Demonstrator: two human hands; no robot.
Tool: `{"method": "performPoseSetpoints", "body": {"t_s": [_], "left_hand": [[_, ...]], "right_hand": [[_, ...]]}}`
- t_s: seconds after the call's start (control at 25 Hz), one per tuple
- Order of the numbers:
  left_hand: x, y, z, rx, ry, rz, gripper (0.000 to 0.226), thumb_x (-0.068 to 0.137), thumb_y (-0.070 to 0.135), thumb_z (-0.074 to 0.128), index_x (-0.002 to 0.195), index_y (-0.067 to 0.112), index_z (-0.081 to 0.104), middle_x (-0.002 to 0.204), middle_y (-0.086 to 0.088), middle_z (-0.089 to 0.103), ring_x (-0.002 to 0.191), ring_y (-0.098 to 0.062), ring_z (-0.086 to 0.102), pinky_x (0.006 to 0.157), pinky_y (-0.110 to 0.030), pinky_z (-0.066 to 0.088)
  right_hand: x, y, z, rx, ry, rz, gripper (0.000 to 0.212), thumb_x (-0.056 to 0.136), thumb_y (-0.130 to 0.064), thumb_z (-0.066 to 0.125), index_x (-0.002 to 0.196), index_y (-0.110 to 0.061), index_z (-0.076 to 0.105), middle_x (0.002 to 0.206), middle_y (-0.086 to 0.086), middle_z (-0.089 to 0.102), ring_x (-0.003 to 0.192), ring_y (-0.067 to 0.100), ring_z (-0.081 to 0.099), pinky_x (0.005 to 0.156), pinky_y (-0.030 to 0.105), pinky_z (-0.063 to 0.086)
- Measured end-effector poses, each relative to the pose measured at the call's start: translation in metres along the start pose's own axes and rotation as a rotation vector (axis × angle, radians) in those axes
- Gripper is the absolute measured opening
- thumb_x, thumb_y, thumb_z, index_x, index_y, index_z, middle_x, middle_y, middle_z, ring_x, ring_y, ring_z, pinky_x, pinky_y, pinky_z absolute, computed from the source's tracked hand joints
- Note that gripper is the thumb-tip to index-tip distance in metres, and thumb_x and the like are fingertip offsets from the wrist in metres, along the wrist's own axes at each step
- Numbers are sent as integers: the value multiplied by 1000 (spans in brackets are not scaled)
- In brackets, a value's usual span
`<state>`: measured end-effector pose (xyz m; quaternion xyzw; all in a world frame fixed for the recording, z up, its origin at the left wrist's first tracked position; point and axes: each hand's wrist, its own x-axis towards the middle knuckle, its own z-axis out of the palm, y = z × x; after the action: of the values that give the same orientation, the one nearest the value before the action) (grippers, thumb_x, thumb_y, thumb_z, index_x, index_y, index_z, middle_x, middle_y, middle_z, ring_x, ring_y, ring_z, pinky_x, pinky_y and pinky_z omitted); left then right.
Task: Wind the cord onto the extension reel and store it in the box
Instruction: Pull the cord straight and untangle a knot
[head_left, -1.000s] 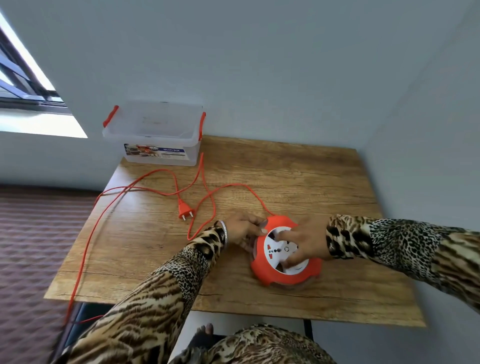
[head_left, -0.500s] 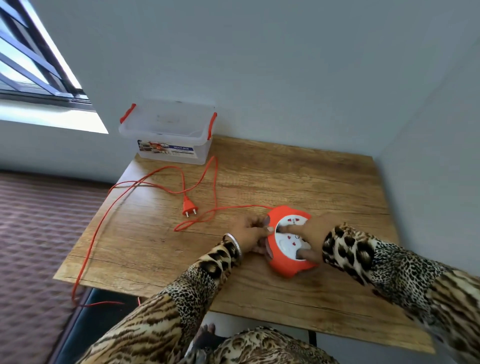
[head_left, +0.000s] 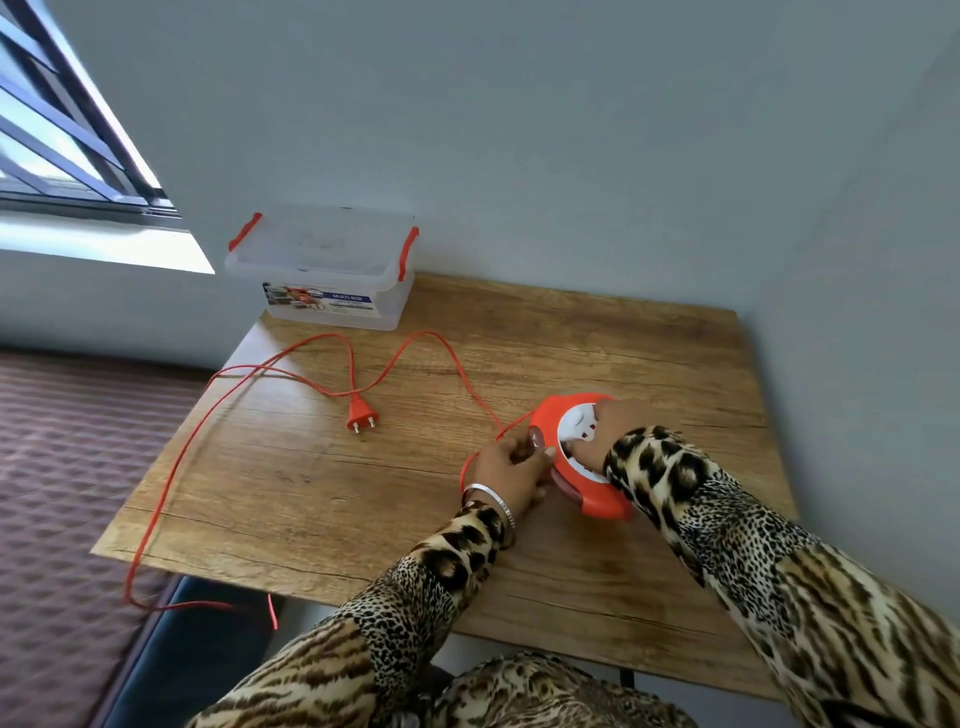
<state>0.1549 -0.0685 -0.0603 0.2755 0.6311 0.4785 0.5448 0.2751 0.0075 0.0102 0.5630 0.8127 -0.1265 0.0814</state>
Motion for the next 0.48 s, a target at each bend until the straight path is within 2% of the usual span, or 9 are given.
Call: {"method": "performPoseSetpoints", "body": {"t_s": [0.08,0.12,0.2,0.24,0.32,0.4,0.48], "left_hand": [[-4,7,-17,124,2,0,15,84,12,69,98,12,66,76,1,65,61,-13,62,61,-33,58],[-6,10,-30,209,18,35,10,82,11,71,91,14,66,72,2,64,57,-11,61,59,-31,58],[-13,19,-63,424,95,200,11,80,13,72,79,23,68,67,8,64,54,-5,60,55,-22,56],[-18,25,-79,477,145,297,14,79,14,71,76,26,67,66,10,64,55,-6,61,55,-23,55],[-25,37,-107,437,259,464,14,80,13,70,76,26,66,67,9,64,56,-16,62,54,-31,54],[-20,47,-128,443,360,527,9,81,13,68,80,22,66,71,7,64,56,-17,59,55,-31,52],[-6,57,-136,621,338,515,14,82,9,64,90,20,68,81,5,67,62,-12,59,65,-27,52]], "right_hand": [[1,-1,0,-55,-51,36,41,82,-43,53,104,-10,62,111,9,65,102,27,59,78,28,42],[2,-3,0,-70,-91,43,46,84,-45,51,113,-11,59,119,9,61,108,26,56,81,27,40],[7,-13,-7,-85,-208,42,48,92,-39,45,127,-7,50,132,9,54,120,24,50,88,26,38],[10,-18,-12,-114,-275,20,47,95,-36,43,132,-6,46,137,10,50,125,24,46,94,26,35],[15,-28,-14,-184,-352,-35,42,97,-31,43,131,-7,48,136,11,51,124,26,46,100,30,36],[18,-36,-12,-270,-276,-54,37,93,-29,49,125,-11,55,125,10,57,113,25,54,97,34,44],[17,-43,-6,-179,-27,-68,34,86,-28,56,118,-18,58,114,4,59,102,23,57,86,37,51]]}}
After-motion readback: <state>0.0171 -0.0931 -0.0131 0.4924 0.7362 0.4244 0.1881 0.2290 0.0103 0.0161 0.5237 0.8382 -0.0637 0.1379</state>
